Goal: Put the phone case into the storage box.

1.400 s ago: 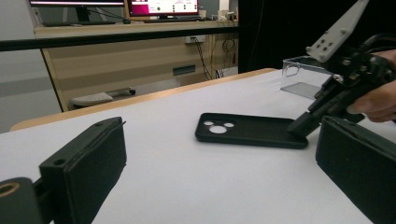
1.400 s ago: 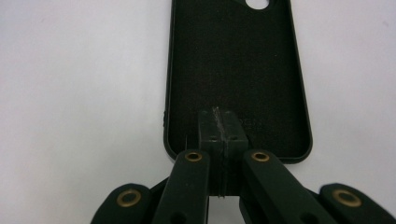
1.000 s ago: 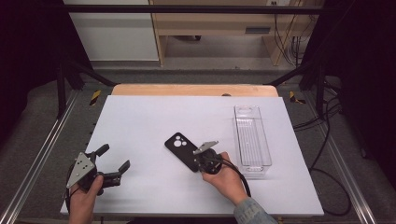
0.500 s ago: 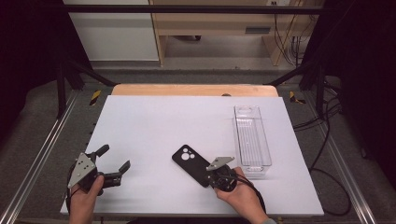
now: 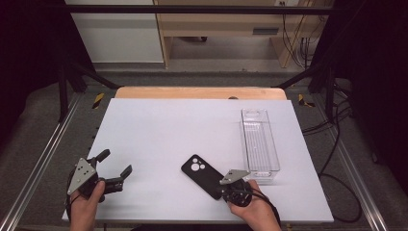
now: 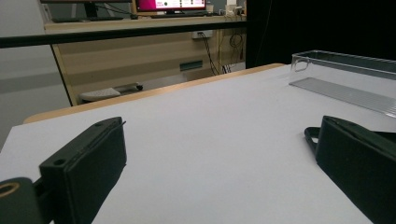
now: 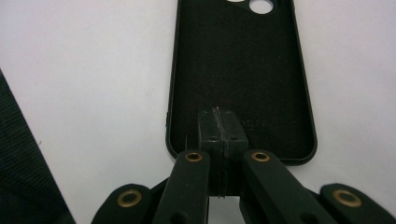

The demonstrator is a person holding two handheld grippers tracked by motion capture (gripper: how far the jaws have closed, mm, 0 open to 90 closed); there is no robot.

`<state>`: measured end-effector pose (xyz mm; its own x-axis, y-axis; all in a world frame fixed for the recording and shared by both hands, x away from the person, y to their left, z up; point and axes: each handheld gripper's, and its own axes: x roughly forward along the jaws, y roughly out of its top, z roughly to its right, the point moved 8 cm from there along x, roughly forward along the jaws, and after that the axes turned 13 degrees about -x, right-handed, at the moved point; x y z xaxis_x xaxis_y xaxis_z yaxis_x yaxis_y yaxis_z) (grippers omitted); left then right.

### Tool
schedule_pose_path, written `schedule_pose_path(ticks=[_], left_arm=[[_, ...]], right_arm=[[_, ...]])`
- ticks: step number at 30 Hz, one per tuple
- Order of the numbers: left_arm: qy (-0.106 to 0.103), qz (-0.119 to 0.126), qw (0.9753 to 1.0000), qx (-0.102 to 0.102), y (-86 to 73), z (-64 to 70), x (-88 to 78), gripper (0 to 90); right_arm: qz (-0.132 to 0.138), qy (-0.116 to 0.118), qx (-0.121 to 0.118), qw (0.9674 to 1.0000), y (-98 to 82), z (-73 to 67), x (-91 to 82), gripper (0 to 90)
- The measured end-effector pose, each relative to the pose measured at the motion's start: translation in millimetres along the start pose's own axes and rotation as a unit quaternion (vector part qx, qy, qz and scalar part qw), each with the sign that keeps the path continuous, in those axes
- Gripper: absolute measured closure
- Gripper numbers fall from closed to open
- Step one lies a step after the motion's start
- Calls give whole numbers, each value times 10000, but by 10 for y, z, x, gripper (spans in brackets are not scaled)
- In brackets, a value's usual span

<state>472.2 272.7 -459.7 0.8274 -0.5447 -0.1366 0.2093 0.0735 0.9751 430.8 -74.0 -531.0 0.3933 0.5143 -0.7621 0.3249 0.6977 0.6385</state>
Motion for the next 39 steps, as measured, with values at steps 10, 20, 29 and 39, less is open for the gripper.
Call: schedule_pose_path(ticks=[10, 20, 29, 39], left_arm=[[-5, 40, 10000, -2, 15, -11, -15, 20], [-89, 29, 9999, 65, 20, 33, 12, 20], [-99, 5, 9999, 50, 10, 31, 18, 20], [-98, -1, 9999, 59, 12, 37, 22, 20]], right_arm=[[-51, 64, -20, 10000, -51, -2, -45, 900], [16, 25, -92, 10000, -65, -5, -51, 900], [798, -551, 188, 9951, 41, 175, -180, 701], [1019, -806, 563, 9899, 127, 239, -132, 148]])
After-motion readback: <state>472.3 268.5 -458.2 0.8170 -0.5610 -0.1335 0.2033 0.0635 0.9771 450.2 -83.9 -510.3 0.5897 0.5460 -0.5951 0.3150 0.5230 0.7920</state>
